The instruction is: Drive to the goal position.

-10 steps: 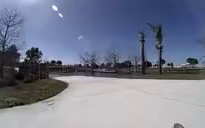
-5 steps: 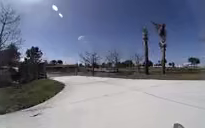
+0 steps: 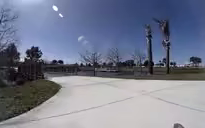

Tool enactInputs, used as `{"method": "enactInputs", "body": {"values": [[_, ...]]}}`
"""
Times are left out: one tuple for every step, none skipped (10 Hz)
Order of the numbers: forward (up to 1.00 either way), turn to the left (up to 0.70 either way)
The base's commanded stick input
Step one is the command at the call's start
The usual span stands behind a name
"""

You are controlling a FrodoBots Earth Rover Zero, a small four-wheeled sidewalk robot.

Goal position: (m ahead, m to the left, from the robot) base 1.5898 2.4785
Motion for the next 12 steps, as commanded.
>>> {"method": "enactInputs", "body": {"values": [[0.85, 0.0], [0.85, 0.0], [0.85, 0.0], [0.85, 0.0], [0.85, 0.16], [0.85, 0.3], [0.85, 0.34], [0.85, 0.34], [0.85, 0.34], [0.85, 0.34], [0.85, 0.34], [0.85, 0.0]]}}
